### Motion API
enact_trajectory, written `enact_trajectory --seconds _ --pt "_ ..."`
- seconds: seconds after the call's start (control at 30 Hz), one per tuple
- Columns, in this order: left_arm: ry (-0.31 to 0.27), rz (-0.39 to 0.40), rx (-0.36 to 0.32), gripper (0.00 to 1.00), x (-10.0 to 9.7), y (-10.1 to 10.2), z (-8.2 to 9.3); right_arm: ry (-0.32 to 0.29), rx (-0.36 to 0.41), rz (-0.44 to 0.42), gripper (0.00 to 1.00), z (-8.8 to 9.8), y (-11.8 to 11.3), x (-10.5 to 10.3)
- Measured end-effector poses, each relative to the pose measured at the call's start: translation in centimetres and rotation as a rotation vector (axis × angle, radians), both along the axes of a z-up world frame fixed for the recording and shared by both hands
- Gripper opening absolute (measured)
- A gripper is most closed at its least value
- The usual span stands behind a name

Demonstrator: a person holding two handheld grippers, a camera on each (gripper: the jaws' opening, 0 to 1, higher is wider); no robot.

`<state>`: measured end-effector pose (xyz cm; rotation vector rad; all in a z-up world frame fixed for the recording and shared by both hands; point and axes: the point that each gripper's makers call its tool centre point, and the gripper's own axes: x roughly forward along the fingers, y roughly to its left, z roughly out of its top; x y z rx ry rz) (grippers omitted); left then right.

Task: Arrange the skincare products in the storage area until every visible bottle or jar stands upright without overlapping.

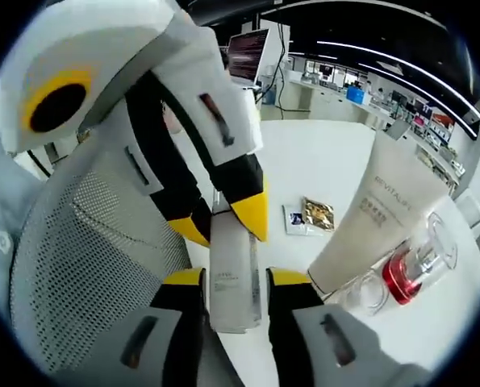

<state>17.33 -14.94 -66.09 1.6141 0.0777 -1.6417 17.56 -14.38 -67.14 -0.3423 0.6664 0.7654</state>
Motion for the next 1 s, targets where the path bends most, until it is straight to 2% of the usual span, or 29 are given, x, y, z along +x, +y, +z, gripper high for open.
enact_trajectory --seconds 0.23,0.37,0.63,0.73,0.77,0.87,0.93,1.0 --pt "-0.056 -0.056 0.012 0.17 -0.4 -0.1 0.0 0.054 0.023 -0.011 0.26 -0.6 0.5 -0.4" --pt "-0.054 -0.073 0.011 0.17 -0.7 -0.1 -0.2 0.090 0.018 -0.024 0.24 -1.0 0.4 -0.7" --pt "-0.047 -0.075 -0.031 0.19 -0.3 -0.2 -0.5 0.069 0.031 -0.049 0.23 -0.7 0.1 -0.5" --pt "-0.084 -0.062 -0.032 0.21 0.7 0.2 -0.8 0.073 0.032 -0.048 0.23 -0.8 0.0 -0.6" --pt "-0.080 -0.042 -0.045 0.22 1.0 0.3 -0.7 0.073 0.029 -0.048 0.23 -0.9 0.0 -0.7" --pt "-0.003 0.039 -0.086 0.24 1.4 0.6 -0.5 0.082 0.025 -0.046 0.23 -1.2 -0.1 -0.9" --pt "0.077 0.114 -0.145 0.29 1.8 0.7 0.0 0.079 0.023 -0.048 0.23 -1.2 -0.2 -0.9" --pt "0.180 0.210 -0.209 0.31 2.4 0.9 0.4 0.073 0.029 -0.052 0.23 -1.0 -0.4 -1.0"
